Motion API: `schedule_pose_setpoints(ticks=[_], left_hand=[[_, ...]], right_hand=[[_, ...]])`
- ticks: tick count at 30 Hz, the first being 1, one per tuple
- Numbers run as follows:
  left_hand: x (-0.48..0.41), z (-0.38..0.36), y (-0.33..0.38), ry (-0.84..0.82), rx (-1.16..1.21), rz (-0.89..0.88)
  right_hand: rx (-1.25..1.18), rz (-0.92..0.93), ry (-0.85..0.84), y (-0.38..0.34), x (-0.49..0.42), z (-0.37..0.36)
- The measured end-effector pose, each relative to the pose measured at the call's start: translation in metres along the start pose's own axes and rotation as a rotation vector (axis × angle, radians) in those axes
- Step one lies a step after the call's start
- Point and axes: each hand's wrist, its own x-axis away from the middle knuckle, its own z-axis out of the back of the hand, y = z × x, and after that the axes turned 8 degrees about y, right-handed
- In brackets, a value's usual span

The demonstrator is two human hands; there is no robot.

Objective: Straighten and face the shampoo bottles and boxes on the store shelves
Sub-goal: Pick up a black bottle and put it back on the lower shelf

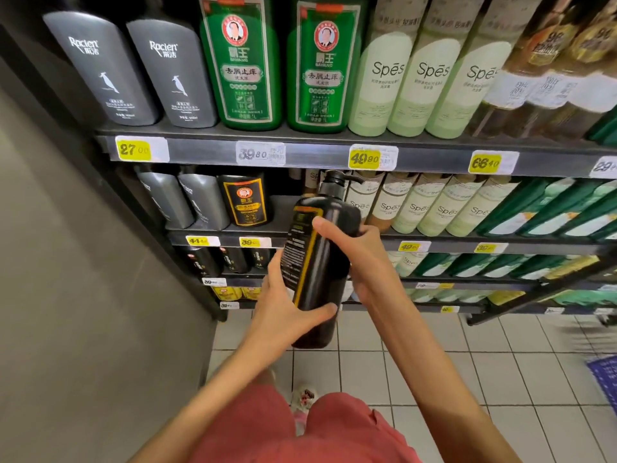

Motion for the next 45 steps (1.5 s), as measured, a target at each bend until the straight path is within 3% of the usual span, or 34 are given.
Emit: schedule_pose_setpoints(ticks=[4, 7, 12, 18, 22, 27, 30, 34, 36, 39, 45], left_hand=[[-0.002, 0.025, -0.004, -0.376, 0.744, 0.291], [0.001, 0.024, -0.006, -0.538, 0.909, 0.366], [-0.006, 0.025, -0.007, -0.618, 0.855, 0.341], [-0.003, 0.035, -0.013, -0.631, 0.679, 0.352], [-0.003, 0.037, -0.003, -0.449, 0.457, 0.209], [-0.002, 0.014, -0.005, -0.239, 0.469, 0.296], [0.000, 0.010, -0.013, -0.181, 0.502, 0.302], [-0.001, 0.009, -0.028, -0.157, 0.503, 0.305], [-0.002, 0.012, -0.031, -0.186, 0.496, 0.303], [-0.004, 0.021, -0.035, -0.228, 0.443, 0.269], [-0.009, 0.038, -0.033, -0.274, 0.183, -0.023]], right_hand=[[-0.033, -0.044, -0.076, 0.010, 0.002, 0.027], [-0.090, -0.201, -0.316, 0.019, 0.007, 0.029], [-0.328, -0.247, -0.358, 0.020, 0.010, 0.017], [-0.287, -0.268, -0.321, 0.029, 0.010, 0.013], [-0.129, -0.150, -0.260, 0.028, 0.008, 0.013], [0.132, 0.021, -0.164, 0.032, 0.006, 0.007], [0.180, 0.035, -0.231, 0.041, 0.003, 0.014], [0.052, -0.233, -0.474, 0.051, -0.001, 0.026], [0.062, -0.250, -0.506, 0.055, -0.003, 0.027], [0.102, -0.154, -0.509, 0.062, -0.005, 0.029], [0.175, 0.151, -0.556, 0.062, 0.001, 0.039]])
